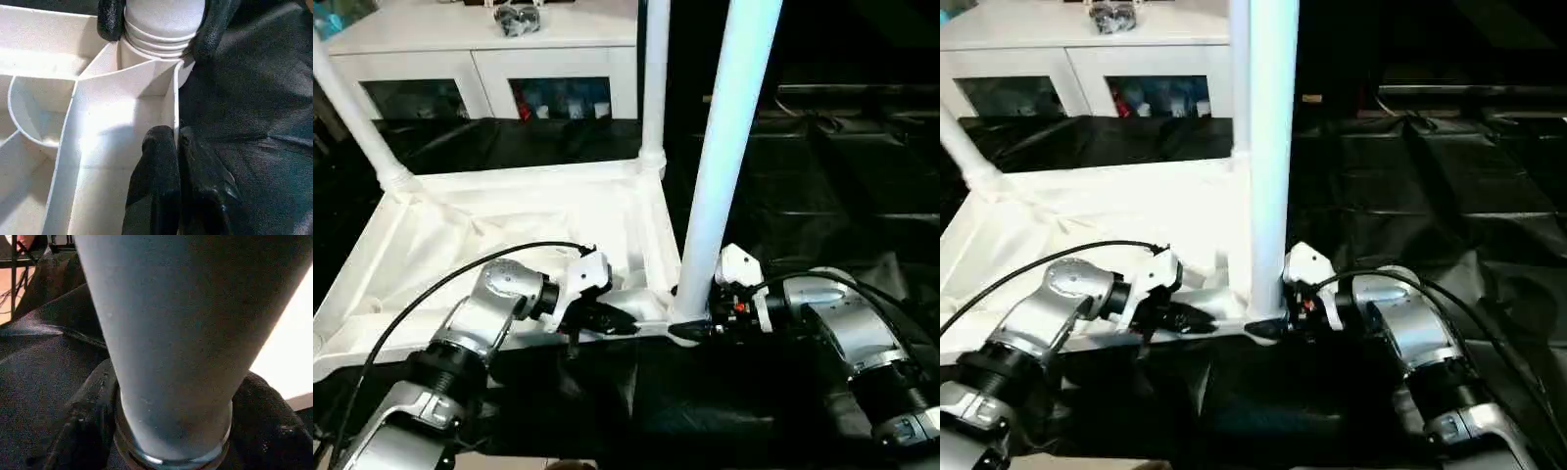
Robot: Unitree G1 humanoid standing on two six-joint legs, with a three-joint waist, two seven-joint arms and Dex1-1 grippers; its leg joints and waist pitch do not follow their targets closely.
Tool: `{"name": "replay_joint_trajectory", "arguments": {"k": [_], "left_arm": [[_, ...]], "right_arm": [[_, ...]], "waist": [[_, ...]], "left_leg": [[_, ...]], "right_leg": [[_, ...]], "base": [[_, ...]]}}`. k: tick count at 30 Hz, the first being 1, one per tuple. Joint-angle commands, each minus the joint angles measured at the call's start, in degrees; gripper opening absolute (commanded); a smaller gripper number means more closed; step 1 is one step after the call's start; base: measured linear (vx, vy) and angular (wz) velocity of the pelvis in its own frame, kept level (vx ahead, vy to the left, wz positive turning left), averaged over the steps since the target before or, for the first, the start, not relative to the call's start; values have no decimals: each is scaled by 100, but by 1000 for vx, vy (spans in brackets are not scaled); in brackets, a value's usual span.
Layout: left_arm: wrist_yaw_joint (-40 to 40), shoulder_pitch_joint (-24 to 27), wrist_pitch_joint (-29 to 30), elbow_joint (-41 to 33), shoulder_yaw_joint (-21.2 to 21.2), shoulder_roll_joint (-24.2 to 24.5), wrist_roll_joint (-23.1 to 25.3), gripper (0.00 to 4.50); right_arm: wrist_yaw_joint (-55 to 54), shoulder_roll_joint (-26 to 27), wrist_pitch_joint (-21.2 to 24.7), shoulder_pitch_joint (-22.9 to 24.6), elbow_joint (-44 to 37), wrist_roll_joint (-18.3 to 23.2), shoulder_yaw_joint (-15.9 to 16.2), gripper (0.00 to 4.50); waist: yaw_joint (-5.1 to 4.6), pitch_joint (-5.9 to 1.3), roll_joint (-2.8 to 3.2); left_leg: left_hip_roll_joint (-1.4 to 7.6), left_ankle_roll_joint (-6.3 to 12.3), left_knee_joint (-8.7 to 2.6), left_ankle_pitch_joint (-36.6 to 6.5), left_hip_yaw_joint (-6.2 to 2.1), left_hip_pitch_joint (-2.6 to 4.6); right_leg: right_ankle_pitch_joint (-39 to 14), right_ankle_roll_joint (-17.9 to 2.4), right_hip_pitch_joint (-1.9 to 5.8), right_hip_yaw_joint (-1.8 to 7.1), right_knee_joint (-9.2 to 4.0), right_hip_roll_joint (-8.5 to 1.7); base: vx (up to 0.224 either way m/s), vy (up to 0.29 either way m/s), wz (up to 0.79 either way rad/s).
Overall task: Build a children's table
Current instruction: Rotate leg to tighten
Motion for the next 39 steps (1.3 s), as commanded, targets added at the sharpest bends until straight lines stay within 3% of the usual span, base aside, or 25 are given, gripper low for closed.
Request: {"name": "replay_joint_trajectory", "arguments": {"k": [1, 7, 9, 12, 14, 15, 17, 20, 23, 28, 31, 33, 36, 39], "left_arm": [[-229, -41, -29, -370, -176, -202, -239, 0], [130, -49, -55, -267, -101, -402, -202, 0], [906, -195, -83, 58, 4, -726, 4, 0], [1734, -390, 99, 385, 86, -1133, 187, 0], [1844, -420, 122, 431, 77, -1197, 225, 0], [2304, -517, 187, 592, 99, -1425, 338, 0], [2551, -570, 236, 672, 125, -1549, 382, 0], [3043, -679, 320, 826, 198, -1856, 460, 0], [2972, -679, 236, 841, 193, -1887, 489, 0], [2276, -470, 2, 524, 24, -1571, 364, 0], [1825, -327, -135, 327, -5, -1353, 227, 0], [1654, -279, -162, 259, -8, -1255, 186, 0], [1346, -217, -200, 167, -38, -1078, 133, 0], [744, -131, -286, 7, -82, -809, 5, 0]], "right_arm": [[157, 123, 114, 58, -187, 1, 399, 277], [-489, 415, 28, 76, 77, -109, 218, 274], [-1708, 845, -105, -99, 763, -387, -68, 273], [-2781, 1270, 78, -289, 1307, -453, -363, 272], [-2954, 1343, 127, -322, 1380, -452, -410, 272], [-3497, 1568, 239, -414, 1572, -499, -501, 272], [-3879, 1710, 284, -479, 1707, -532, -574, 272], [-4934, 2137, 237, -654, 2096, -765, -660, 272], [-4835, 2274, 49, -716, 2232, -726, -710, 342], [-4166, 2064, -97, -663, 1959, -631, -621, 385], [-3586, 1736, -321, -594, 1750, -580, -520, 385], [-3212, 1560, -387, -537, 1611, -551, -437, 385], [-2531, 1248, -524, -416, 1348, -496, -281, 385], [-1393, 816, -439, -181, 778, -206, -115, 385]], "waist": [[-28, -332, -83], [-40, -329, -77], [-88, -287, -74], [-168, -281, -84], [-223, -278, -86], [-240, -283, -58], [-260, -286, -64], [-292, -293, -65], [-310, -302, -58], [-312, -330, -30], [-287, -354, -5], [-277, -356, -21], [-230, -335, -10], [-189, -313, -8]], "left_leg": [[235, 355, -388, -1091, -101, 140], [234, 310, -394, -1121, -104, 135], [215, 132, -432, -1430, -111, 148], [205, -82, -463, -1738, -139, 191], [204, -96, -480, -1783, -156, 170], [200, -74, -475, -1732, -149, 159], [196, -90, -467, -1746, -140, 181], [182, -85, -464, -1667, -146, 158], [174, -3, -457, -1683, -147, 137], [189, 153, -443, -1445, -149, 114], [194, 278, -404, -1202, -136, 107], [197, 396, -387, -1105, -122, 105], [217, 459, -391, -1216, -111, 121], [228, 403, -409, -1376, -108, 126]], "right_leg": [[-349, -1552, 187, 162, -365, -266], [-460, -1519, 184, 162, -376, -272], [-932, -1465, 164, 165, -435, -282], [-1483, -1335, 156, 169, -481, -292], [-1520, -1262, 171, 171, -492, -284], [-1423, -1239, 160, 176, -495, -277], [-1367, -1253, 137, 180, -503, -268], [-1320, -1243, 149, 174, -508, -278], [-1275, -1213, 160, 166, -511, -280], [-672, -1329, 198, 154, -452, -262], [-111, -1466, 220, 141, -397, -265], [123, -1548, 229, 136, -377, -263], [-132, -1566, 226, 125, -402, -259], [-443, -1540, 210, 137, -420, -258]], "base": [[0, 0, 0], [0, 0, 0], [0, 0, 0], [0, 0, 0], [0, 0, 0], [0, 0, 0], [0, 0, 0], [0, 0, 0], [0, 0, 0], [0, 0, 0], [0, 0, 0], [0, 0, 0], [0, 0, 0], [0, 0, 0]]}}
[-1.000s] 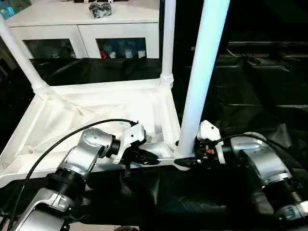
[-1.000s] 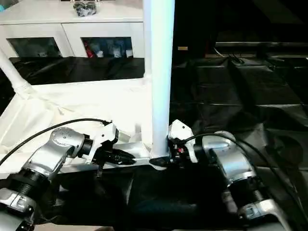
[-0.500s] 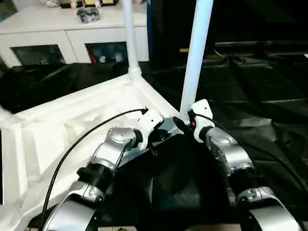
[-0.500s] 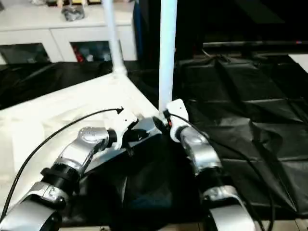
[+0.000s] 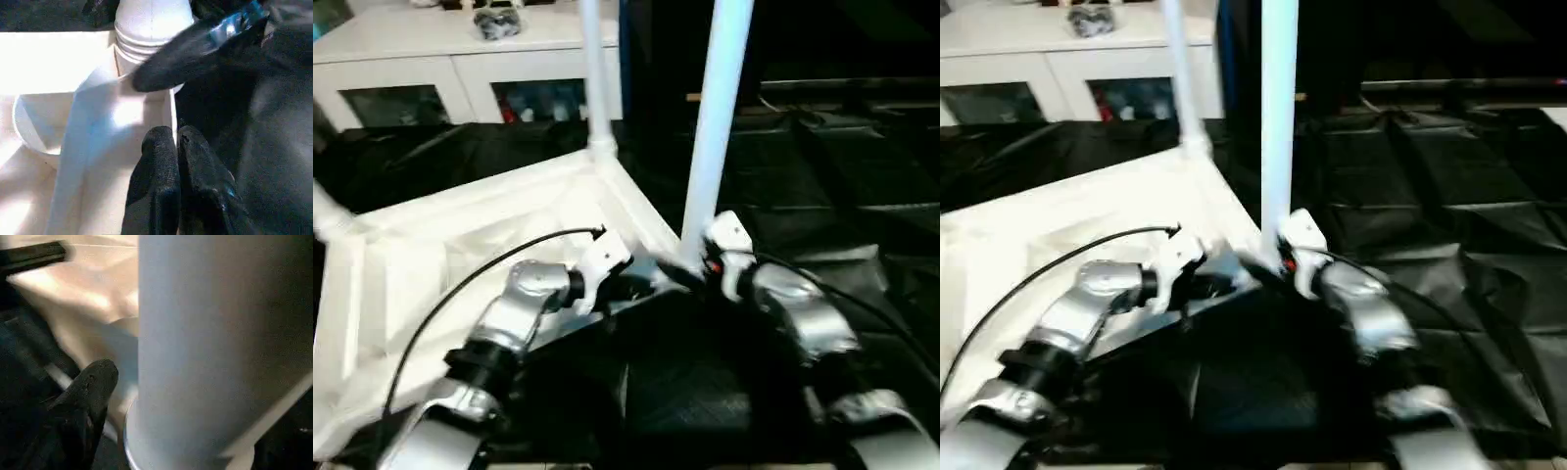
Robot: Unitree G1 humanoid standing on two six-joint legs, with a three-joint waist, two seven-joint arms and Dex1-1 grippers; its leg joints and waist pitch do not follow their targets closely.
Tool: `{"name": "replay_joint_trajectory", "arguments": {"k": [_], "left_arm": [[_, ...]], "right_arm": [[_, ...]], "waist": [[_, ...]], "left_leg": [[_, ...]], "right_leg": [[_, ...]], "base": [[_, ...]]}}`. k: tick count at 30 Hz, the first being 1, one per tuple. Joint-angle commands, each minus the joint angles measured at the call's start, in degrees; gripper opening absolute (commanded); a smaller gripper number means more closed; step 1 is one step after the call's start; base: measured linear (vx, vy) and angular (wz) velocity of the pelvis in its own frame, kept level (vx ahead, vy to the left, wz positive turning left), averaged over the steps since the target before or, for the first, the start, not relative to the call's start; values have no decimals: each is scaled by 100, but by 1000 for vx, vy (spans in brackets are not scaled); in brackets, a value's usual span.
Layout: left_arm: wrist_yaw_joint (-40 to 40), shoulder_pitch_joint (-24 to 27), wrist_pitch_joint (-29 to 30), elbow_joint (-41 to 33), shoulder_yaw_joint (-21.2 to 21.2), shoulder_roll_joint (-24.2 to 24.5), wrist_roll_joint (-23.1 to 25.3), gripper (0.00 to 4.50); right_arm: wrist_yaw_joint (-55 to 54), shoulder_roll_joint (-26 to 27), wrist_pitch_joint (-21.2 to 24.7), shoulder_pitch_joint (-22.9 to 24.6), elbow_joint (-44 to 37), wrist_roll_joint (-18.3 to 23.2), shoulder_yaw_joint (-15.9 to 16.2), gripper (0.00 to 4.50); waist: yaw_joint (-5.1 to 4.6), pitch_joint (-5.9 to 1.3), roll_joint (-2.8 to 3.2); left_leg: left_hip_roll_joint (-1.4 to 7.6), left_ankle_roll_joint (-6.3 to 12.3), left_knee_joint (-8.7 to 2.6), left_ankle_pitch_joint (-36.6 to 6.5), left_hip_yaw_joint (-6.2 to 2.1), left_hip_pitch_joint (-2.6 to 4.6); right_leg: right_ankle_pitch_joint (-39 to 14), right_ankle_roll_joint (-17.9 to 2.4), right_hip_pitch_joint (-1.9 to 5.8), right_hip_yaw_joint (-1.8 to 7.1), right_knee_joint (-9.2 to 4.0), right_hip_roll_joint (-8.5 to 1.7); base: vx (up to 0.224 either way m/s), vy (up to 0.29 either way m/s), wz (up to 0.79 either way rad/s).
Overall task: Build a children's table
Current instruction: Rotate leg to tighten
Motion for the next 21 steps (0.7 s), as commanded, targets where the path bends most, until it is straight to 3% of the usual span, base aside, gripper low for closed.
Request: {"name": "replay_joint_trajectory", "arguments": {"k": [1, 5, 7, 14, 15, 21], "left_arm": [[-819, -22, -219, -390, -371, -66, -302, 0], [-1118, -25, -240, -446, -379, 112, -402, 0], [-1218, -36, -286, -420, -365, 193, -413, 0], [-1557, -24, -252, -463, -380, 346, -463, 0], [-1568, -25, -246, -468, -378, 349, -463, 0], [-1455, 18, -207, -510, -363, 316, -469, 0]], "right_arm": [[982, -121, 241, 147, -457, 155, 510, 385], [1578, -435, 309, 268, -738, 242, 693, 385], [1735, -526, 242, 292, -775, 226, 762, 359], [2054, -587, 473, 397, -1058, 279, 884, 314], [2094, -590, 521, 416, -1099, 299, 900, 300], [2076, -525, 610, 510, -1132, 346, 914, 270]], "waist": [[0, -311, -60], [44, -299, -61], [66, -296, -74], [132, -324, -78], [127, -323, -117], [143, -316, -85]], "left_leg": [[231, 395, -402, -1418, -101, 132], [246, 304, -426, -1531, -104, 143], [247, 266, -429, -1574, -104, 149], [244, 318, -406, -1256, -105, 137], [240, 350, -402, -1209, -99, 131], [246, 287, -412, -1308, -105, 141]], "right_leg": [[-534, -1511, 205, 147, -421, -258], [-756, -1500, 178, 163, -424, -267], [-888, -1467, 170, 177, -433, -272], [-601, -1462, 172, 175, -392, -277], [-522, -1482, 176, 171, -388, -264], [-743, -1455, 168, 176, -403, -283]], "base": [[0, 0, 0], [0, 0, 0], [0, 0, 0], [0, 0, 0], [0, 0, 0], [0, 0, 0]]}}
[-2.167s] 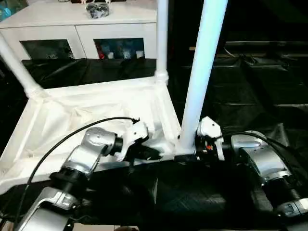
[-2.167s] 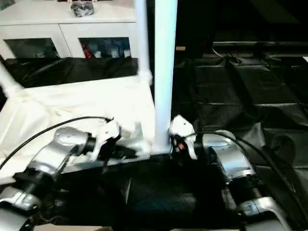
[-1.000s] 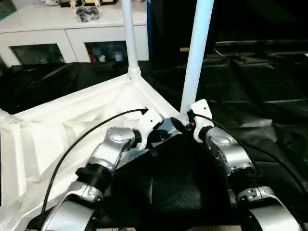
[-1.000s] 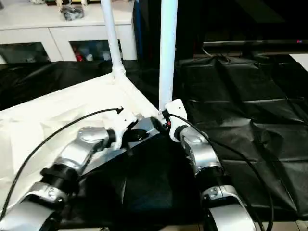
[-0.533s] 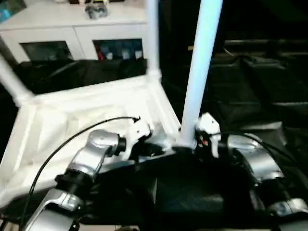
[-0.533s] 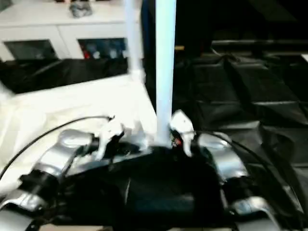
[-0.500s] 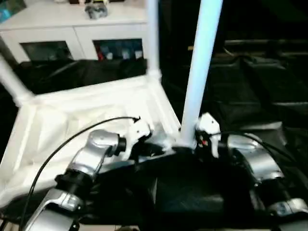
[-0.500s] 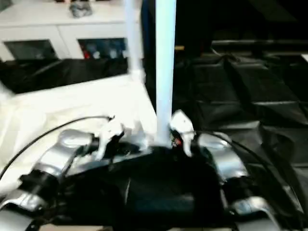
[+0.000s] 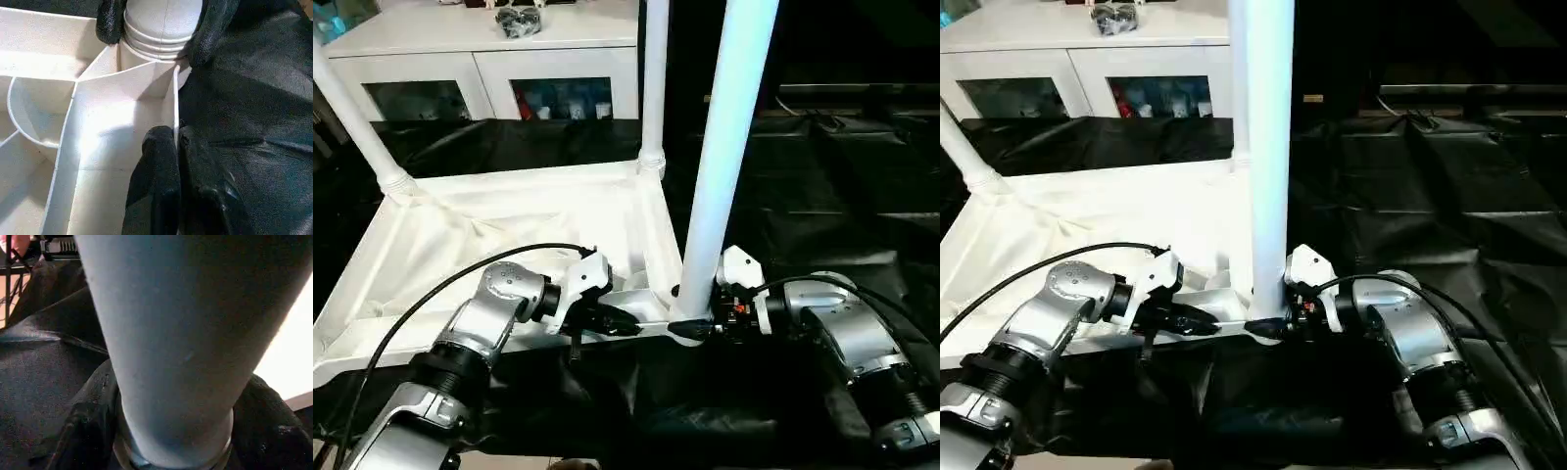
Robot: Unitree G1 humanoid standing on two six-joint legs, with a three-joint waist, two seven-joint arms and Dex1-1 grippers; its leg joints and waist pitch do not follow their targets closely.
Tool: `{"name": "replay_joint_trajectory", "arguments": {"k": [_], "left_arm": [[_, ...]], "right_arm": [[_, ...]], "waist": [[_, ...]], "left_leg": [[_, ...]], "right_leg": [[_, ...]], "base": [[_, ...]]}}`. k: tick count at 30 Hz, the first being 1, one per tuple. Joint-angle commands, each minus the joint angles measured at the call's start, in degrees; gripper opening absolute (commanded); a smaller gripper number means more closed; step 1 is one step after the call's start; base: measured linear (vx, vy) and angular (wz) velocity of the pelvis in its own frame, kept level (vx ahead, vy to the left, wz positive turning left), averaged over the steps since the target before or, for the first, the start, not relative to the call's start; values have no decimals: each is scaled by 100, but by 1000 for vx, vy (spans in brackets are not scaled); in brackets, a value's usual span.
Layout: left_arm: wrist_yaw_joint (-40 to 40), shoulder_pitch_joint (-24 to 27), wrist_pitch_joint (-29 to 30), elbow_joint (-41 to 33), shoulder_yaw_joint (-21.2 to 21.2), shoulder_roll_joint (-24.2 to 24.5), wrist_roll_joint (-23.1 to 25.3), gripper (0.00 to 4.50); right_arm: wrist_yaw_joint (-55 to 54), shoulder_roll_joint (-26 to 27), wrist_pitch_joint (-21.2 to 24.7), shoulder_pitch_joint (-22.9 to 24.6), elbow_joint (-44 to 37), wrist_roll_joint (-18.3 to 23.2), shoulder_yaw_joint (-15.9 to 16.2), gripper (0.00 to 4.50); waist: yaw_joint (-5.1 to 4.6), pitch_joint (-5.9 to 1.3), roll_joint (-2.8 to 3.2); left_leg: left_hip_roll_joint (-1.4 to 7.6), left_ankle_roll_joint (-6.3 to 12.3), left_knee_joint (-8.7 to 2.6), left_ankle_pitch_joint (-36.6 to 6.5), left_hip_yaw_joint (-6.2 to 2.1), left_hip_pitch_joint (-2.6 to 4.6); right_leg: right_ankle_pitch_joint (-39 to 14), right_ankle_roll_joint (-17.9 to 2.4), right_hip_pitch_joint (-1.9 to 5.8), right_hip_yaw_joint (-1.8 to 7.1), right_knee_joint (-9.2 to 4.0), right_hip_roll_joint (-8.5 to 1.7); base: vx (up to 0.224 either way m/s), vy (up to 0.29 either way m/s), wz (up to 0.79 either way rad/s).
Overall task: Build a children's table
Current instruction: Rotate leg to tighten
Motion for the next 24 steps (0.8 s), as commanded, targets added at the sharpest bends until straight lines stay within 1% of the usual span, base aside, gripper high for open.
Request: {"name": "replay_joint_trajectory", "arguments": {"k": [1, 2, 4, 5, 7, 8, 9, 10, 11, 12, 13, 14, 15, 16, 17, 18, 19, 20, 21, 22, 23, 24], "left_arm": [[-41, -84, -65, -372, -155, -231, -210, 0], [105, -76, -21, -378, -123, -302, -208, 0], [317, -98, 17, -344, -107, -389, -143, 0], [558, -143, 45, -268, -97, -467, -43, 0], [803, -191, 94, -182, -63, -572, 23, 0], [1298, -297, 208, -13, 35, -813, 102, 0], [1547, -354, 262, 74, 76, -943, 142, 0], [1654, -378, 286, 112, 88, -995, 165, 0], [1950, -444, 353, 217, 119, -1135, 229, 0], [2120, -481, 389, 279, 137, -1213, 265, 0], [2460, -544, 468, 385, 169, -1361, 322, 0], [2810, -605, 561, 488, 212, -1548, 353, 0], [2925, -623, 592, 517, 217, -1614, 371, 0], [3072, -645, 598, 558, 226, -1685, 405, 0], [3159, -658, 604, 586, 241, -1739, 416, 0], [3222, -667, 605, 609, 265, -1782, 440, 0], [3236, -675, 605, 623, 281, -1820, 467, 0], [3136, -659, 556, 591, 253, -1815, 478, 0], [3075, -644, 524, 561, 224, -1798, 471, 0], [2917, -598, 479, 473, 176, -1736, 435, 0], [2893, -591, 474, 460, 171, -1727, 429, 0], [2616, -512, 457, 311, 119, -1617, 351, 0]], "right_arm": [[183, 218, 87, 133, -93, 39, 437, 269], [-43, 349, 65, 146, 8, 29, 360, 269], [-497, 553, -60, 122, 212, -80, 241, 269], [-979, 736, -68, 43, 449, -180, 117, 269], [-1496, 898, -93, -56, 712, -313, 14, 268], [-2347, 1158, -69, -242, 1169, -500, -147, 267], [-2714, 1286, -39, -330, 1375, -547, -230, 267], [-2824, 1334, -21, -359, 1433, -549, -257, 267], [-3106, 1466, 43, -433, 1578, -543, -331, 267], [-3251, 1541, 93, -473, 1648, -530, -372, 267], [-3529, 1698, 185, -549, 1771, -526, -444, 267], [-3900, 1891, 295, -655, 1933, -554, -508, 267], [-4072, 1981, 326, -709, 2023, -581, -542, 267], [-4292, 2082, 389, -776, 2129, -623, -572, 267], [-4488, 2161, 451, -841, 2228, -693, -560, 267], [-4634, 2223, 460, -899, 2335, -757, -566, 267], [-4691, 2277, 368, -949, 2439, -837, -525, 267], [-4576, 2312, 284, -958, 2453, -801, -515, 267], [-4481, 2326, 266, -959, 2442, -756, -529, 302], [-4255, 2296, 281, -942, 2374, -665, -552, 323], [-4224, 2289, 284, -939, 2362, -654, -554, 337], [-4017, 2172, 280, -910, 2256, -635, -557, 339]], "waist": [[-34, -317, -85], [-28, -319, -58], [-43, -307, -75], [-63, -300, -74], [-98, -280, -69], [-152, -273, -38], [-193, -267, -46], [-241, -270, -62], [-244, -273, -62], [-276, -266, -40], [-284, -277, -53], [-293, -278, -38], [-330, -274, -44], [-321, -291, -45], [-326, -288, -46], [-327, -288, -48], [-327, -296, -63], [-325, -300, -55], [-327, -294, -60], [-321, -296, -58], [-323, -293, -57], [-320, -297, -51]], "left_leg": [[245, 279, -419, -1311, -113, 139], [245, 263, -420, -1324, -115, 144], [241, 214, -431, -1402, -111, 140], [234, 161, -443, -1481, -120, 139], [230, 67, -461, -1617, -121, 157], [211, -93, -483, -1720, -151, 150], [211, -137, -492, -1804, -144, 162], [200, -189, -493, -1896, -160, 172], [198, -180, -494, -1921, -167, 169], [198, -173, -492, -1968, -160, 168], [192, -151, -486, -1982, -161, 170], [196, -139, -481, -1968, -157, 174], [182, -135, -479, -1934, -154, 158], [177, -104, -471, -1887, -158, 160], [178, -77, -468, -1863, -155, 153], [174, -45, -467, -1810, -157, 135], [174, -13, -464, -1751, -154, 132], [178, 0, -461, -1725, -156, 131], [177, 42, -463, -1716, -157, 115], [181, 69, -463, -1720, -153, 121], [183, 78, -466, -1735, -155, 118], [189, 86, -470, -1711, -158, 115]], "right_leg": [[-746, -1451, 166, 165, -410, -278], [-754, -1445, 164, 164, -409, -279], [-838, -1428, 154, 166, -420, -278], [-1004, -1403, 154, 166, -437, -291], [-1239, -1374, 129, 171, -465, -293], [-1537, -1280, 143, 163, -467, -295], [-1589, -1271, 126, 167, -488, -291], [-1671, -1243, 132, 162, -499, -286], [-1695, -1218, 142, 160, -502, -288], [-1666, -1220, 121, 166, -509, -282], [-1612, -1209, 134, 165, -520, -279], [-1553, -1221, 121, 173, -516, -278], [-1489, -1253, 124, 167, -511, -266], [-1461, -1238, 136, 160, -522, -275], [-1430, -1237, 133, 164, -525, -277], [-1398, -1226, 146, 157, -522, -275], [-1347, -1221, 146, 155, -521, -275], [-1312, -1227, 147, 155, -513, -280], [-1292, -1218, 161, 151, -512, -277], [-1289, -1207, 157, 154, -514, -279], [-1297, -1208, 158, 154, -516, -279], [-1249, -1212, 161, 153, -509, -278]], "base": [[0, 0, 0], [0, 0, 0], [0, 0, 0], [0, 0, 0], [0, 0, 0], [0, 0, 0], [0, 0, 0], [0, 0, 0], [0, 0, 0], [0, 0, 0], [0, 0, 0], [0, 0, 0], [0, 0, 0], [0, 0, 0], [0, 0, 0], [0, 0, 0], [0, 0, 0], [0, 0, 0], [0, 0, 0], [0, 0, 0], [0, 0, 0], [0, 0, 0]]}}
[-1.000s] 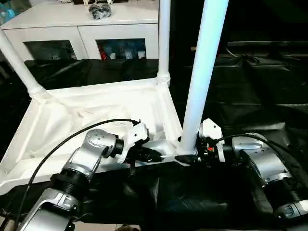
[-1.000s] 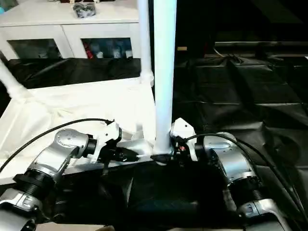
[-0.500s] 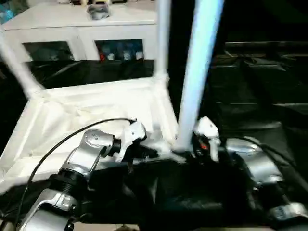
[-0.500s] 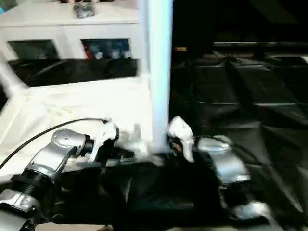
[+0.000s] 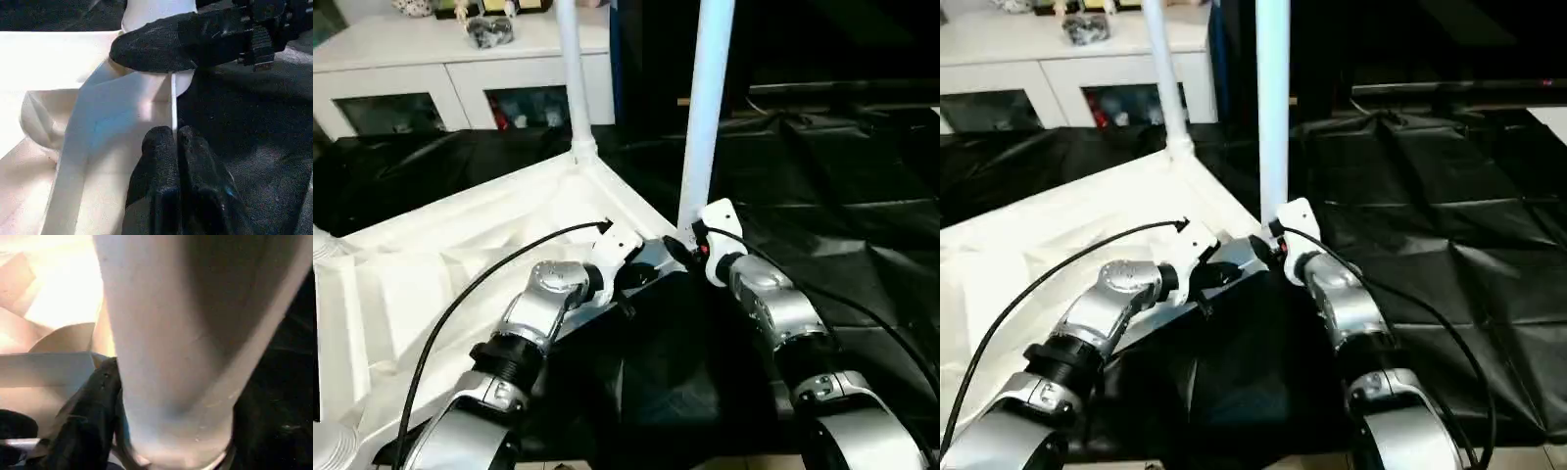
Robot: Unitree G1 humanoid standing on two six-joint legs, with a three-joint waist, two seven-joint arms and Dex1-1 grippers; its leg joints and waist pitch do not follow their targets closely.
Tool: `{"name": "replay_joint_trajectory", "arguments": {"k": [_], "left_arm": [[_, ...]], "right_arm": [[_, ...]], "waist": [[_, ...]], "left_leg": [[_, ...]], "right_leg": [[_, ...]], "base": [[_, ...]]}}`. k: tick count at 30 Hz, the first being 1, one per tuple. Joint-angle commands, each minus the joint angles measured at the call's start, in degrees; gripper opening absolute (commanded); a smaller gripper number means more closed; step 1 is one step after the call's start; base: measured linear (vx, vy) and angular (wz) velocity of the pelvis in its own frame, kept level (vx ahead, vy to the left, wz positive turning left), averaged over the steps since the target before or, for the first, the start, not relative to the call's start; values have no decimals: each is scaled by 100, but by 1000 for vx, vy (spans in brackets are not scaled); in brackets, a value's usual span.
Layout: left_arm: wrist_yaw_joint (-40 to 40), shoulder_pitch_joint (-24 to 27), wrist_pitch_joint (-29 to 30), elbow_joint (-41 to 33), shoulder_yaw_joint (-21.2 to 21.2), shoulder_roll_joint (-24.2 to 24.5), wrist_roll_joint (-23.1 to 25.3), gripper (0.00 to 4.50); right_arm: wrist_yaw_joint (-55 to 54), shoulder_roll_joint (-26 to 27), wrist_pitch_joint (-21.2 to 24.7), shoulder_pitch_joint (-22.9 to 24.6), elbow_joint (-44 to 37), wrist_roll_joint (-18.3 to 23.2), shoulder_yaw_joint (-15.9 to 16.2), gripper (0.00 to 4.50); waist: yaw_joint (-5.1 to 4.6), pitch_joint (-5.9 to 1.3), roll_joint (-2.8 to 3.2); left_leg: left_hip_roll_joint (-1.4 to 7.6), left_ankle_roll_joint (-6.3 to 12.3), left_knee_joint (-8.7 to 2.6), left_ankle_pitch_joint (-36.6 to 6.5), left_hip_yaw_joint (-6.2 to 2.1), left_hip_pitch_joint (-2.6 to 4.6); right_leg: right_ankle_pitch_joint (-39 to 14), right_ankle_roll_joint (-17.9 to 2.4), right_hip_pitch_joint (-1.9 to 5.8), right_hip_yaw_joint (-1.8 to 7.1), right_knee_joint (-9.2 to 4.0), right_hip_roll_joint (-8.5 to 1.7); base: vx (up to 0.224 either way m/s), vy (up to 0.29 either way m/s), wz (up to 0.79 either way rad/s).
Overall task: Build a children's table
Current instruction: Rotate leg to tighten
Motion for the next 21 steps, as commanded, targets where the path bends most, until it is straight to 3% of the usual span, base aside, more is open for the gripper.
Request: {"name": "replay_joint_trajectory", "arguments": {"k": [1, 3, 5, 6, 9, 14, 15, 17, 18, 19, 21], "left_arm": [[-528, -65, -168, -324, -422, -263, -213, 0], [-988, 60, -252, -531, -530, -41, -316, 0], [-1198, 105, -308, -602, -575, 48, -363, 0], [-1527, 174, -309, -728, -628, 174, -457, 0], [-1818, 211, -293, -820, -654, 301, -522, 0], [-2441, 230, -387, -918, -747, 645, -565, 0], [-2594, 236, -386, -964, -759, 735, -598, 0], [-2770, 238, -396, -988, -776, 872, -610, 0], [-2837, 238, -406, -995, -781, 925, -611, 0], [-2958, 237, -418, -1011, -787, 1012, -614, 0], [-3029, 240, -414, -1007, -771, 1079, -619, 0]], "right_arm": [[615, 361, 193, 194, 223, 29, 516, 346], [1129, 23, 12, 290, -7, -65, 705, 370], [1475, -123, -76, 367, -172, -20, 790, 379], [2188, -404, -229, 549, -524, 87, 980, 379], [2813, -714, -312, 711, -839, 181, 1128, 379], [3860, -1213, -170, 880, -1325, 455, 1224, 379], [4096, -1316, -113, 902, -1442, 514, 1251, 379], [4387, -1434, -32, 911, -1549, 570, 1315, 379], [4488, -1473, -9, 908, -1568, 588, 1336, 379], [4676, -1546, 36, 909, -1615, 621, 1365, 364], [4792, -1590, 50, 900, -1613, 620, 1385, 354]], "waist": [[13, -284, -58], [16, -292, -60], [27, -310, -8], [65, -328, -18], [148, -328, -31], [206, -285, -42], [194, -273, -155], [221, -275, -86], [222, -267, -84], [233, -263, -143], [247, -263, -131]], "left_leg": [[199, 96, -463, -1690, -152, 76], [204, 119, -457, -1603, -151, 75], [210, 173, -431, -1491, -139, 81], [213, 323, -398, -1255, -125, 73], [215, 546, -362, -1060, -96, 79], [243, 430, -412, -1403, -101, 104], [256, 360, -435, -1526, -95, 109], [262, 313, -440, -1561, -105, 123], [265, 276, -447, -1606, -107, 130], [270, 276, -448, -1573, -108, 122], [270, 274, -448, -1526, -105, 123]], "right_leg": [[-1169, -1215, 168, 147, -494, -278], [-978, -1250, 175, 141, -483, -277], [-573, -1347, 186, 139, -447, -265], [-35, -1473, 216, 126, -399, -260], [211, -1582, 220, 109, -378, -257], [-633, -1512, 190, 123, -441, -265], [-879, -1462, 180, 137, -464, -261], [-1020, -1446, 166, 151, -454, -281], [-1097, -1441, 159, 152, -464, -278], [-1111, -1442, 156, 160, -455, -286], [-1144, -1412, 149, 169, -456, -289]], "base": [[0, 0, 0], [0, 0, 0], [0, 0, 0], [0, 0, 0], [0, 0, 0], [0, 0, 0], [0, 0, 0], [0, 0, 0], [0, 0, 0], [0, 0, 0], [0, 0, 0]]}}
